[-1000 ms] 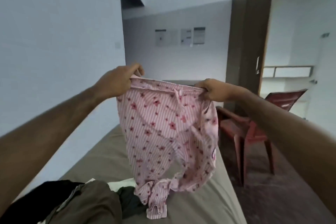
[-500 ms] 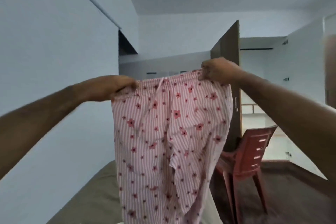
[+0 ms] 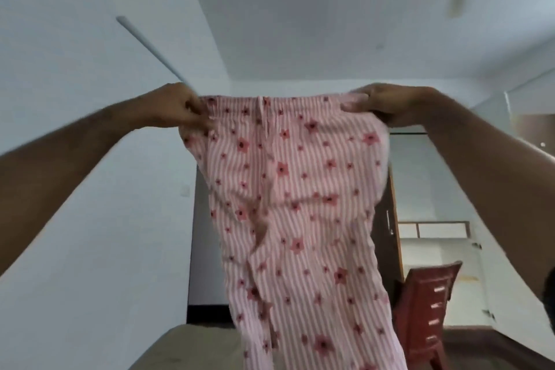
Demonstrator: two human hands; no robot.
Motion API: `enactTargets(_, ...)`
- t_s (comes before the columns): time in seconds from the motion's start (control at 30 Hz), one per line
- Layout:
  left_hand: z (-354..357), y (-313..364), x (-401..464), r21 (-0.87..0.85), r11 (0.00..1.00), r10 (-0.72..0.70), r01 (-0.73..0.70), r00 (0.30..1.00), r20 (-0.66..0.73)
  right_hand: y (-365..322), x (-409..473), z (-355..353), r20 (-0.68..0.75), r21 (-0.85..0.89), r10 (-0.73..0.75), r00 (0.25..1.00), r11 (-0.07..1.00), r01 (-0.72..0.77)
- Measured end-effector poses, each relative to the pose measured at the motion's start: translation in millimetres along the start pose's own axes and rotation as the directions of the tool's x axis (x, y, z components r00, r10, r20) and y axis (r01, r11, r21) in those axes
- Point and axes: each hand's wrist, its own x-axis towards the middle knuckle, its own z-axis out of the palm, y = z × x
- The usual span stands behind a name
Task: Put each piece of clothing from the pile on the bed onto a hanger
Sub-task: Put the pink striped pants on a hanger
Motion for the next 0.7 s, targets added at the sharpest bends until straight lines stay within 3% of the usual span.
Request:
enactTargets(0.07,-17,-7,-18,-0.341,0.94,0.06,-0.004,0.986,0.154,2,-15,-9,0.155,0.078,0.067,0.986,0.994,-0.079)
enactTargets(0.1,-18,-9,-24,-0.413,0.911,0.093,0.005,0.972,0.217,7,-16,-11,0.121,0.009,0.071,0.99,0.997,-0.073)
enactTargets(0.13,-15,-12,-23,-0.434,0.901,0.1,-0.002,0.974,0.204,10,-13,-10,-0.006,-0.175,0.063,0.998,0.982,-0.063)
enactTargets(0.17,-7,-11,-18,-0.38,0.925,0.055,-0.006,0.992,0.116,12,-5,-6,-0.202,-0.379,-0.017,0.979,0.923,-0.062)
enactTargets(0.2,3,-12,-7,-0.284,0.959,0.023,-0.024,1.0,-0.007,14,7,-1,-0.384,-0.535,-0.157,0.91,0.841,-0.08)
enactTargets(0.27,28,-12,16,-0.042,0.998,0.029,-0.039,0.977,-0.213,15,30,11,-0.566,-0.594,-0.345,0.748,0.8,-0.081)
enactTargets(0.3,37,-10,24,0.014,0.999,0.033,-0.031,0.967,-0.251,15,40,14,-0.593,-0.597,-0.37,0.715,0.798,-0.082)
enactTargets(0.47,50,-12,36,0.211,0.976,0.119,-0.059,0.95,-0.289,19,34,-3,-0.631,-0.597,-0.28,0.724,0.771,-0.222)
enactTargets(0.7,53,4,36,0.463,0.886,0.103,0.018,0.967,-0.234,38,30,-4,-0.601,-0.581,-0.263,0.755,0.792,-0.187)
